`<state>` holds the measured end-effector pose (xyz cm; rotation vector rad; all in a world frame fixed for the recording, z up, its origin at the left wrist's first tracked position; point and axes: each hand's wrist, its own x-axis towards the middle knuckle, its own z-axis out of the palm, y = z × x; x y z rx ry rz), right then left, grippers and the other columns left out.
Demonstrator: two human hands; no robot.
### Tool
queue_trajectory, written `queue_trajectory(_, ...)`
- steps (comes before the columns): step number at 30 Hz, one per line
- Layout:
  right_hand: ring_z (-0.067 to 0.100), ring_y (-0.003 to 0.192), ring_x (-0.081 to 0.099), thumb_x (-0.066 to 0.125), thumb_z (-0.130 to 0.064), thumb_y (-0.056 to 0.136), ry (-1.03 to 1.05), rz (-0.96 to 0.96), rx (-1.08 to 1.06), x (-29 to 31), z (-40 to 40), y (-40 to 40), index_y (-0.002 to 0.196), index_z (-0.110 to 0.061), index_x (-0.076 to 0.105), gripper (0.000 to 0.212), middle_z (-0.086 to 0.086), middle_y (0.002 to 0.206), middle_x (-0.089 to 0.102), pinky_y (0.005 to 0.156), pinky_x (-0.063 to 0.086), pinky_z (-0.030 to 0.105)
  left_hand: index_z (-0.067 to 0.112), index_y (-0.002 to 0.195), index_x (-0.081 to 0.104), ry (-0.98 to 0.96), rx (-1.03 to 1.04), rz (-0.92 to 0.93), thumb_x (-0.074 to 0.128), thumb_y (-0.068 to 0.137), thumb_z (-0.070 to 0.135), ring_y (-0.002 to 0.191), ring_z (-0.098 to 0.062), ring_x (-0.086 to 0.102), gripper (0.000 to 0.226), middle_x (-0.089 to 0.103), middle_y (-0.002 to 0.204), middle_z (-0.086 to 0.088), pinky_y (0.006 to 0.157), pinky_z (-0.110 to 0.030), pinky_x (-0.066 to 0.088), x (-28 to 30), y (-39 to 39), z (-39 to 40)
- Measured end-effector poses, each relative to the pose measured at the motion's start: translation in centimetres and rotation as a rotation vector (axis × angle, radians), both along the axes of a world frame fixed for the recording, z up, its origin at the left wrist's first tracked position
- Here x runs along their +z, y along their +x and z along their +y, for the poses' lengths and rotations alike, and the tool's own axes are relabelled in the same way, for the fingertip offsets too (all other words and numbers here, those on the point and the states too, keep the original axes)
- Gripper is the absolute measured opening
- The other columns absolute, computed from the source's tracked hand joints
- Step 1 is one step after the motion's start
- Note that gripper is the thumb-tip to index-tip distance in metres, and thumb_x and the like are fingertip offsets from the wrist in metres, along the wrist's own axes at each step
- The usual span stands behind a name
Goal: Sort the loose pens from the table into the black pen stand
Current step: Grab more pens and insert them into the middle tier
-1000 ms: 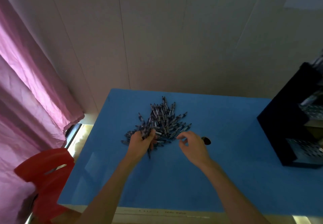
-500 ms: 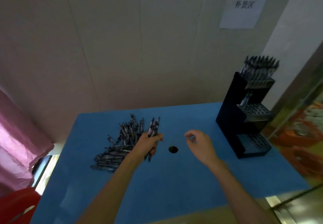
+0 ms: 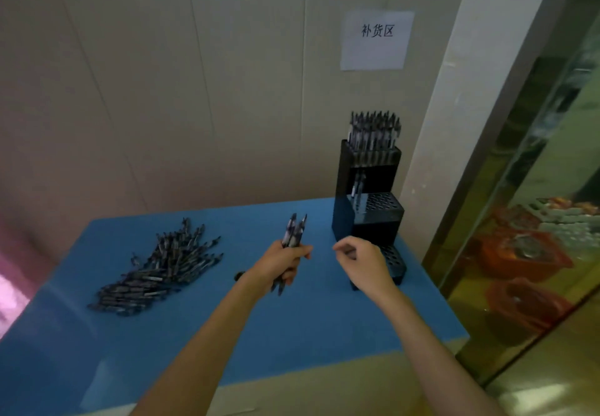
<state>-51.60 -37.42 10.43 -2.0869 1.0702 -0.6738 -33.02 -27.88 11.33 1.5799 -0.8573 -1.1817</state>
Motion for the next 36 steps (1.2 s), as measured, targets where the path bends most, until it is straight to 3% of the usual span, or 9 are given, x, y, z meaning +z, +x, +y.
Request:
queue_trajectory(8,0.001,0.089,0.063,0.062,-0.019,0.096,-0.004,-0.057,0.045,2.7,-4.1,-5.2,0.104,-0.022,0.072,0.013,-0.012,0.099,0.069,0.078,0.050,0.018,0.005,0.094,0.066,-0.013,-0.038,-0.041,0.069,0.095,0.031,0.044,-0.015,0.033,0.026,0.033,0.054,0.002,0.045,-0.028,0.035,2.2,-7.9,-4.4)
queue_trajectory(11,0.003,0.091,0.065,0.063,-0.020,0.096,0.049,-0.110,0.053,2.9,-6.1,-5.6,0.107,-0.019,0.073,0.015,-0.011,0.098,0.071,0.081,0.052,0.020,0.006,0.092,0.066,-0.021,-0.056,-0.010,0.069,0.095,0.030,0.045,-0.015,0.031,0.025,0.032,0.055,0.001,0.046,-0.028,0.032,2.8,-9.3,-6.3)
queue_trajectory(15,0.008,0.092,0.069,0.060,-0.021,0.098,0.258,-0.245,0.097,3.5,-8.7,-5.5,0.107,-0.018,0.075,0.017,-0.005,0.097,0.075,0.090,0.055,0.029,0.008,0.092,0.065,-0.041,-0.097,0.047,0.068,0.095,0.031,0.047,-0.014,0.030,0.024,0.031,0.058,0.002,0.044,-0.026,0.031,3.4,-10.1,-8.5)
queue_trajectory(19,0.018,0.085,0.069,0.062,-0.022,0.098,0.483,-0.379,0.174,4.0,-11.2,-5.1,0.106,-0.017,0.076,0.017,0.006,0.099,0.076,0.086,0.058,0.032,0.016,0.080,0.065,-0.059,-0.131,0.107,0.064,0.098,0.026,0.048,-0.013,0.029,0.020,0.036,0.060,0.002,0.044,-0.026,0.029,3.3,-9.9,-10.9)
queue_trajectory(21,0.010,0.080,0.067,0.063,-0.023,0.097,0.544,-0.389,0.197,4.1,-12.5,-4.8,0.112,-0.016,0.074,0.020,-0.001,0.097,0.077,0.082,0.056,0.026,0.020,0.074,0.067,-0.062,-0.143,0.134,0.064,0.098,0.024,0.048,-0.012,0.030,0.024,0.037,0.060,0.001,0.043,-0.025,0.028,3.3,-9.7,-12.2)
queue_trajectory(24,0.000,0.066,0.061,0.064,-0.022,0.097,0.614,-0.397,0.220,4.1,-14.6,-4.1,0.114,-0.014,0.073,0.021,-0.006,0.090,0.074,0.083,0.051,0.029,0.024,0.068,0.071,-0.062,-0.159,0.156,0.064,0.097,0.024,0.048,-0.011,0.030,0.030,0.039,0.060,0.001,0.043,-0.024,0.027,3.5,-9.3,-14.0)
queue_trajectory(28,0.000,0.067,0.062,0.066,-0.021,0.095,0.594,-0.415,0.246,4.2,-17.4,-3.1,0.109,-0.013,0.073,0.017,-0.004,0.090,0.073,0.074,0.048,0.025,0.015,0.086,0.073,-0.089,-0.161,0.193,0.065,0.096,0.024,0.047,-0.011,0.031,0.016,0.044,0.062,-0.001,0.042,-0.023,0.028,3.7,-8.3,-16.1)
queue_trajectory(31,0.002,0.071,0.065,0.065,-0.020,0.096,0.559,-0.457,0.239,4.3,-18.6,-2.4,0.105,-0.007,0.070,0.016,-0.001,0.085,0.073,0.068,0.051,0.020,0.000,0.105,0.069,-0.086,-0.105,0.175,0.065,0.096,0.026,0.046,-0.013,0.035,0.028,0.052,0.065,-0.004,0.041,-0.024,0.029,3.8,-7.8,-17.5)
queue_trajectory(36,0.025,0.090,0.074,0.063,-0.017,0.097,0.517,-0.596,0.113,5.4,-22.3,-1.5,0.107,-0.002,0.065,0.019,0.011,0.098,0.077,0.078,0.059,0.034,0.001,0.111,0.072,-0.067,-0.017,0.089,0.067,0.095,0.030,0.047,-0.015,0.044,0.034,0.065,0.074,-0.010,0.041,-0.024,0.035,3.7,-7.2,-19.0)
